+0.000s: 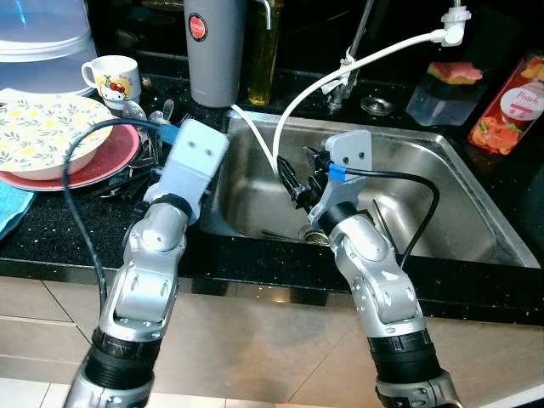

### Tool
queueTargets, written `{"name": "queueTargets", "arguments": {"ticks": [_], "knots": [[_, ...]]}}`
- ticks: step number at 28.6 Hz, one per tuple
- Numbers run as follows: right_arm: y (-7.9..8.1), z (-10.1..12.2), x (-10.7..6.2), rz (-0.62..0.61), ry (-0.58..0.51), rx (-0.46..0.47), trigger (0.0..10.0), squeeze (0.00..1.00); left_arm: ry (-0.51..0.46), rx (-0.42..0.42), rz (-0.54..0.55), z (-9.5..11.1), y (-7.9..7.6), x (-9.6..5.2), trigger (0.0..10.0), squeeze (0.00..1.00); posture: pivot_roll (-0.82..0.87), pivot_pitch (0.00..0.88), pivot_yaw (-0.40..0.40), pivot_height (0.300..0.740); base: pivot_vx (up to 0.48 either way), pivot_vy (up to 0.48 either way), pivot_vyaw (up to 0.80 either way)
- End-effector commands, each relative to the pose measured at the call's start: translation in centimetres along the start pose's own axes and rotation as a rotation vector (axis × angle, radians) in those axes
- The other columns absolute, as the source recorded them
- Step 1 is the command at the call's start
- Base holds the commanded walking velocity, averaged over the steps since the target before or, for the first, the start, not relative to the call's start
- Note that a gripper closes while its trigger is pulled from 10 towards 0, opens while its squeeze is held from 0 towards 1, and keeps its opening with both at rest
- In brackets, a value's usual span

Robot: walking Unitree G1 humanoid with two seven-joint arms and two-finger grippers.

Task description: Kitchen organization

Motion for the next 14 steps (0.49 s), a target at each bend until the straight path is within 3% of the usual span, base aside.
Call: {"name": "queueTargets", "arguments": {"ticks": [1, 3, 4, 9, 14], "knots": [[0.1, -0.2, -0.3, 0.018, 0.016, 0.024, 10.0, 0.00, 0.007, -0.036, 0.014, 0.0, 0.1, -0.2, 10.0, 0.00, 0.25, 0.035, -0.075, 0.740, 0.000, 0.000, 0.00], [1.4, 0.1, -0.7, 0.136, 0.021, 0.138, 10.0, 0.00, 0.106, -0.247, 0.053, -1.4, 0.6, -0.1, 10.0, 0.00, 0.25, 0.044, -0.072, 0.740, 0.000, 0.000, 0.00], [1.7, 0.2, -0.8, 0.156, 0.020, 0.151, 10.0, 0.00, 0.132, -0.281, 0.059, -1.9, 0.7, 0.0, 10.0, 0.00, 0.24, 0.044, -0.072, 0.740, 0.000, 0.000, 0.00], [2.4, 0.8, -1.2, 0.224, 0.009, 0.204, 10.0, 0.00, 0.160, -0.302, 0.091, -2.4, 1.2, 0.7, 10.0, 0.00, 0.24, 0.049, -0.075, 0.740, 0.000, 0.000, 0.00], [2.7, 1.2, -1.4, 0.254, -0.001, 0.265, 10.0, 0.00, 0.169, -0.315, 0.079, -2.6, 0.6, 1.2, 10.0, 0.00, 0.23, 0.050, -0.075, 0.740, 0.000, 0.000, 0.00]]}}
Point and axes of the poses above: a point about 5 cm out from each wrist's last joint towards the gripper, its own x axis pointing out of the wrist towards the gripper, its own z axis along the axis of the wrist's last joint, y = z × x, the point moved 3 cm from there along x, pointing out of the wrist towards the gripper, and after that the axes turned 11 degrees about x, right-handed, at the moved point
